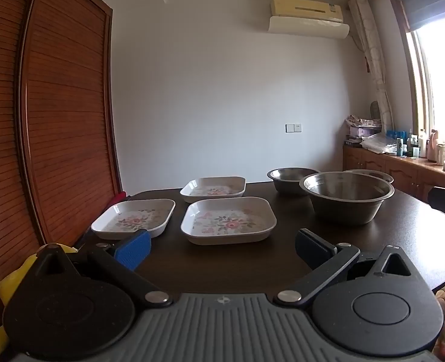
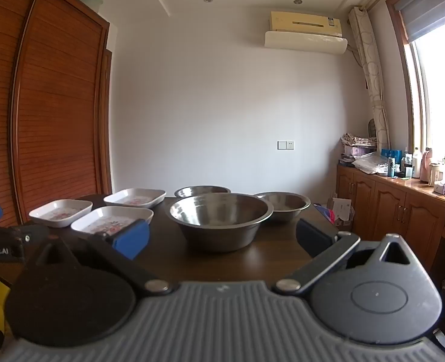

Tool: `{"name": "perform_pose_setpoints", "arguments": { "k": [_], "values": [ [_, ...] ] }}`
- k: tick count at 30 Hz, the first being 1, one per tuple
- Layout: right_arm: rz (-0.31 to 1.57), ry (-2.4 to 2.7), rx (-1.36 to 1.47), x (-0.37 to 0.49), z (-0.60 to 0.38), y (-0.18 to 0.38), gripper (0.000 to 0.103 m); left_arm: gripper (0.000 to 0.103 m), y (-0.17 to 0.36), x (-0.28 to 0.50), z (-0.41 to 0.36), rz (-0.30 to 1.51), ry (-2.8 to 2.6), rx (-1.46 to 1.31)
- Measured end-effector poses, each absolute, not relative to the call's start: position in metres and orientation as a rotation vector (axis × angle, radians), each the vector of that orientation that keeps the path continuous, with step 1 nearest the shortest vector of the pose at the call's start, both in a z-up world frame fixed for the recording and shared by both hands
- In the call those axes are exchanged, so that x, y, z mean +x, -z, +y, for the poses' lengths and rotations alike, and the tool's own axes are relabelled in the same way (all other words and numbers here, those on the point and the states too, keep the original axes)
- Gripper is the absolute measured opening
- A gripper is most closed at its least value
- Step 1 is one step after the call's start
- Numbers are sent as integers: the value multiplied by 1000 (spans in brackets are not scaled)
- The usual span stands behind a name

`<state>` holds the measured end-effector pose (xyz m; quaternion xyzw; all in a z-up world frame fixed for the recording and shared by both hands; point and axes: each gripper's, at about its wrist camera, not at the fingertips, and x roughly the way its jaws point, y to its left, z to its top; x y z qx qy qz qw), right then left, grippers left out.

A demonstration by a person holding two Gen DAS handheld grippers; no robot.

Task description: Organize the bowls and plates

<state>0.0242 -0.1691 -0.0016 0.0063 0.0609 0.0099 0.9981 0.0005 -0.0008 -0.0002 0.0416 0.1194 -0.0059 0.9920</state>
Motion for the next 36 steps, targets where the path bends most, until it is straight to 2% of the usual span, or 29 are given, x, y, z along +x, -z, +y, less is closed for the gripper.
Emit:
{"name": "perform_pose_setpoints", "arguments": {
  "k": [36],
  "values": [
    [120, -14, 14, 22, -172, 4, 103, 103, 2, 2, 2, 236, 12, 84]
  ]
}}
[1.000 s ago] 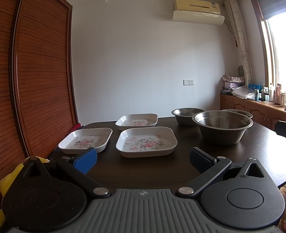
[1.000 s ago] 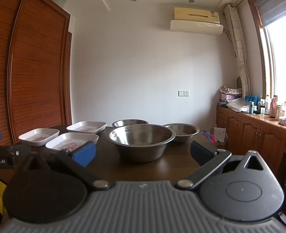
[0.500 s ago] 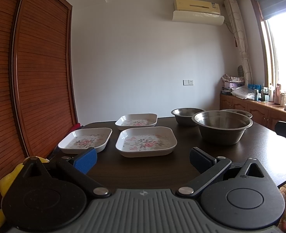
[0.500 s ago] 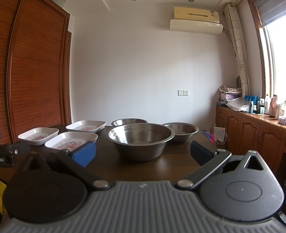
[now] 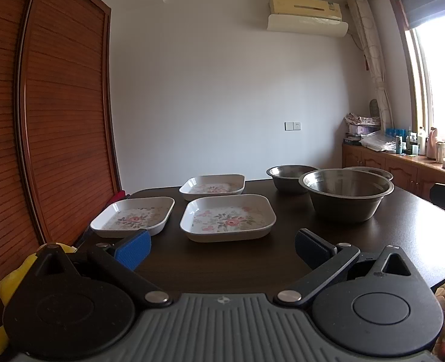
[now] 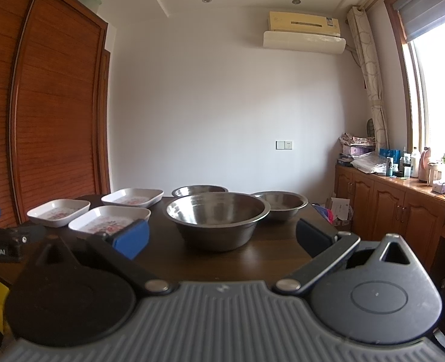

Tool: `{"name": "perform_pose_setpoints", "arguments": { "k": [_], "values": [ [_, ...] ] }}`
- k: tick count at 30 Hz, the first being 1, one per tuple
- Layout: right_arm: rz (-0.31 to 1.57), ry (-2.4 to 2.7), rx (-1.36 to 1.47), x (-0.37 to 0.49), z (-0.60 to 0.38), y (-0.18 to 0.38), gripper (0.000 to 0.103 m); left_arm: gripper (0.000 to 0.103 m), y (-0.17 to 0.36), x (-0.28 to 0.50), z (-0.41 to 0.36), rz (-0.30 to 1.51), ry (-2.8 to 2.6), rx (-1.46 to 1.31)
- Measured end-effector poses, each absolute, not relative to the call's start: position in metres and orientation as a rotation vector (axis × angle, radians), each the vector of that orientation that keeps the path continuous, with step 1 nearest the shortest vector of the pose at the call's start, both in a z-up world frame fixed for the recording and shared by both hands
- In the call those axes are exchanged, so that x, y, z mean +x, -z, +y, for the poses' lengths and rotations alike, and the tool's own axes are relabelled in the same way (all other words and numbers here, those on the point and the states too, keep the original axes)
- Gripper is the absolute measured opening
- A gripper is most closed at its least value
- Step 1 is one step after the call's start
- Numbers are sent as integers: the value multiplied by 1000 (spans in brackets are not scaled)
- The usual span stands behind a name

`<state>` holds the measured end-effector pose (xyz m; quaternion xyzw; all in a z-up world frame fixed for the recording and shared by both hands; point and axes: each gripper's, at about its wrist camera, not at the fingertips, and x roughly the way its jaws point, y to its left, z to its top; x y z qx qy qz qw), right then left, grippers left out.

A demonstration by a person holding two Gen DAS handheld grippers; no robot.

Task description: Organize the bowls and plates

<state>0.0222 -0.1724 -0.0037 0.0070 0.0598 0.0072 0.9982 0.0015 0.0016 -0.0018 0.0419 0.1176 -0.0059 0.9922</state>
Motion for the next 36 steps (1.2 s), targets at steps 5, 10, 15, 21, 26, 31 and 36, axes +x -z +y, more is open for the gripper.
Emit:
{"name": "perform_pose_setpoints", "arguments": {
  "k": [5, 10, 15, 21, 26, 31, 36],
  "values": [
    [119, -15, 14, 22, -173, 4, 103, 103, 2, 2, 1, 237, 12, 85],
    [116, -11, 15, 22, -176, 3, 103, 103, 2, 1, 1, 237, 12, 84],
    [119, -10, 16, 21, -176, 4, 103, 103, 5, 1, 1, 242, 14, 85],
    [122, -11, 17, 21, -177, 4, 103, 103, 6, 0, 0, 243, 15, 87],
    [125, -10, 18, 21, -177, 4, 103, 103, 7, -1, 0, 244, 15, 86],
    [126, -12, 19, 22, -177, 5, 103, 103, 6, -1, 0, 244, 15, 87],
    [131, -16, 17, 22, -177, 8, 103, 103, 10, 0, 0, 254, 15, 82]
  ]
}}
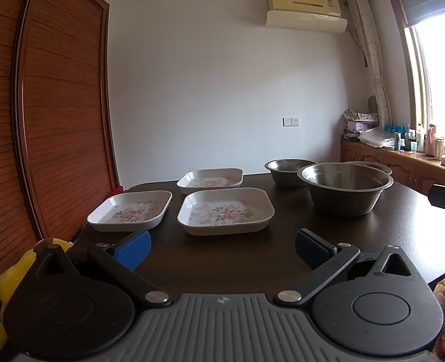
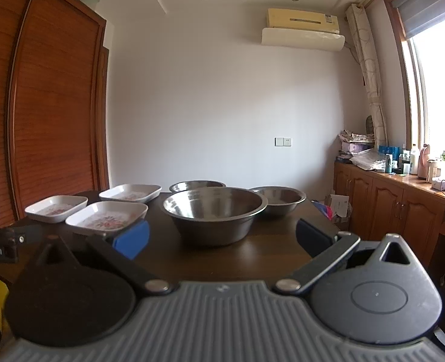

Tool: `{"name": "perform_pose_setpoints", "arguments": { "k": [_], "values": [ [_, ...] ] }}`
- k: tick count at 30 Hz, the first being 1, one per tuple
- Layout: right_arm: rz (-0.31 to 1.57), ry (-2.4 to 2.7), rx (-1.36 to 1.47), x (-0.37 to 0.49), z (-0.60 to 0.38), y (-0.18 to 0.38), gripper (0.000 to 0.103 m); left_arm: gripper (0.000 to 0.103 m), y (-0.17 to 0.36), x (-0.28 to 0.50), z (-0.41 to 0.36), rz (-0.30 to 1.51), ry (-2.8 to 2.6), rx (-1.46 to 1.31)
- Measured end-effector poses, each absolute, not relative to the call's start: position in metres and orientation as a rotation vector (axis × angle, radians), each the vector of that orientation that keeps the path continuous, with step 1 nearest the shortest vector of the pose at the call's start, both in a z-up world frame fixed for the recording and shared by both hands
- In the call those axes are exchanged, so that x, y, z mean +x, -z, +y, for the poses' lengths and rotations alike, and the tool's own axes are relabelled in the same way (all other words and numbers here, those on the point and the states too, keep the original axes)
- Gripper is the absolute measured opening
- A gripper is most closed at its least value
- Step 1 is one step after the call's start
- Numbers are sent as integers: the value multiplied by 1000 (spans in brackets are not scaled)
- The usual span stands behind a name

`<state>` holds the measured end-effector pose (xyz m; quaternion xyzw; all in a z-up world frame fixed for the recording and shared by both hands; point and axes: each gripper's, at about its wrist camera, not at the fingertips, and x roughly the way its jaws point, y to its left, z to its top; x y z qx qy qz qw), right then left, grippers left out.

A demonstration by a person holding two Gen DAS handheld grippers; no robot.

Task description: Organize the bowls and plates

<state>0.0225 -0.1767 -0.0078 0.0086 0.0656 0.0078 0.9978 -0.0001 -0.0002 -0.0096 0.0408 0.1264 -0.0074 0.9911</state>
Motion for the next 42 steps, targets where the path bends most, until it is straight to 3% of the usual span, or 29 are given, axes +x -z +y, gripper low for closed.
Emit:
{"name": "perform_pose_setpoints", "arguments": {
  "k": [42],
  "values": [
    [187, -359, -127, 89, -101, -21, 103, 103, -11, 71, 85, 305, 45, 32]
  ]
}}
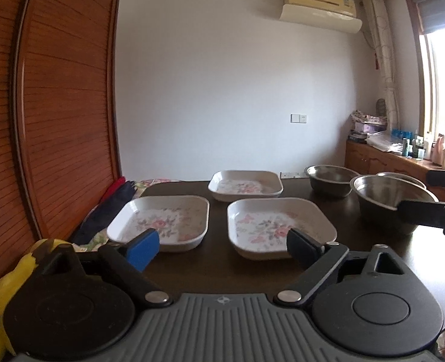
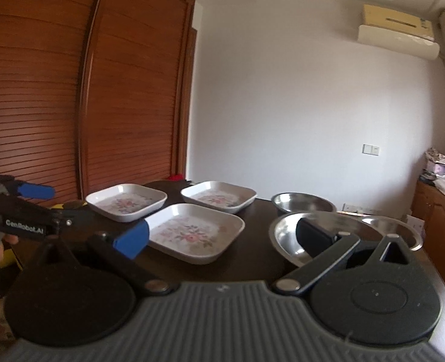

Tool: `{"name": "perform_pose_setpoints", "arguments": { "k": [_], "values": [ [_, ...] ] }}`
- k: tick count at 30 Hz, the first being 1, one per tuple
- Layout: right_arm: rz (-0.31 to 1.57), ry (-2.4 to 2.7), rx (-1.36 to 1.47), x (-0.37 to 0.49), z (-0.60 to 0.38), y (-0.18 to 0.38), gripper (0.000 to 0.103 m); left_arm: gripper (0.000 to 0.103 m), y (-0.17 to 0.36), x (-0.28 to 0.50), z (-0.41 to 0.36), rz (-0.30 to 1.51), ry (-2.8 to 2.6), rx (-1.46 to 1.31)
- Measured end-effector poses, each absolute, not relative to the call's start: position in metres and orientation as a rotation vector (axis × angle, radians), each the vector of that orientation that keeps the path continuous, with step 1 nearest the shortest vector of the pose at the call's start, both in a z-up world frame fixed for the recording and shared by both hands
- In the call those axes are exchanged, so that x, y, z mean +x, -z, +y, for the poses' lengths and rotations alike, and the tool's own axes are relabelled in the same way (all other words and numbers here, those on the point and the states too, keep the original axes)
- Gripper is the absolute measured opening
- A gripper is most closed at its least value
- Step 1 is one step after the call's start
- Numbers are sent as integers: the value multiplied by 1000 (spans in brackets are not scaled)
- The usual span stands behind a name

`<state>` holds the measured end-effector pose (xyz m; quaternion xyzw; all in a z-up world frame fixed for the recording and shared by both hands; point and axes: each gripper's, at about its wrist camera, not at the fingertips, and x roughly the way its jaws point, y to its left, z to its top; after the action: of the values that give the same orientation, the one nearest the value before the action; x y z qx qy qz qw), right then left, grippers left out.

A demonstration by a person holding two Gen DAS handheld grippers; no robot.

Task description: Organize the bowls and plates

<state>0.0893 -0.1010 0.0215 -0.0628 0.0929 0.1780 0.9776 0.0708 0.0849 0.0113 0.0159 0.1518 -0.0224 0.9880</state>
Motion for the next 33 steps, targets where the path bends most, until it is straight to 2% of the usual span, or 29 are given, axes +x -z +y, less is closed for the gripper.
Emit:
{"name": "perform_pose_setpoints", "arguments": {
  "k": [4, 6, 10, 18, 28, 33],
  "values": [
    [228, -393, -126, 108, -93, -27, 101, 103, -14, 84, 85, 316, 69, 41],
    [258, -411, -118, 118, -89, -29, 88, 103, -16, 91, 86, 325, 84, 35],
    [305, -427, -100, 136, -80, -27, 84, 97, -18, 107, 85, 331, 134, 35],
    [440, -424, -67, 176, -70, -10, 64, 90, -29, 138, 82, 348, 162, 82],
    [471, -424, -71, 203, -68, -11, 62, 78, -18, 193, 91, 468, 211, 80],
    [498, -430, -75, 216, -65, -11, 61, 67, -10, 211, 92, 517, 234, 93]
  ]
}}
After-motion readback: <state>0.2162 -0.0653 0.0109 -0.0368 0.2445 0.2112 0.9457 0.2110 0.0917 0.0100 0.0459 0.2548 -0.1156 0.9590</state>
